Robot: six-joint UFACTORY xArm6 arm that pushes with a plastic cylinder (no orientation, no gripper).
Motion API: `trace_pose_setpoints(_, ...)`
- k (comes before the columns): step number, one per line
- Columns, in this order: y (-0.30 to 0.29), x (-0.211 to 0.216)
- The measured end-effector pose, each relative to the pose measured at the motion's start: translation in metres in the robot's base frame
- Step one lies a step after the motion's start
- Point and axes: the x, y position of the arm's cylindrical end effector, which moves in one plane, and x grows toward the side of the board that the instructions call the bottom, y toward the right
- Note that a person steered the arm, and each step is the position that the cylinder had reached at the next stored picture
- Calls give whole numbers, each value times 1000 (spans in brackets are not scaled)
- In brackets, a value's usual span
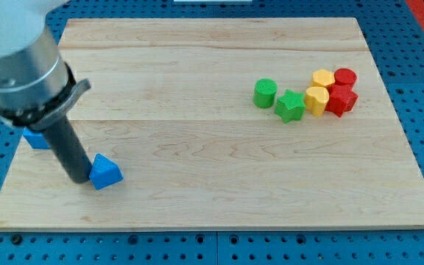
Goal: Move the blue triangle up and right a bit
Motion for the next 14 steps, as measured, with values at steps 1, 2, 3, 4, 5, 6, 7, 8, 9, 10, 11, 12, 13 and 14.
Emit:
trace_pose_setpoints(1,22,27)
trace_pose_setpoints(2,34,-29)
trace_pose_setpoints(3,11,-99)
trace_pose_setpoints(4,-62,-123)
trace_pose_setpoints(5,-34,-156)
trace_pose_setpoints(6,20,-144)
trace_pose_setpoints(7,0,-102)
trace_pose_setpoints(8,-21,-101)
trace_pose_setpoints(9,17,-86)
trace_pose_setpoints(10,38,-64)
trace_pose_setpoints(11,108,-64)
trace_pose_setpoints(12,130,-71)
trace_pose_setpoints(13,148,-106)
trace_pose_setpoints(14,149,-140)
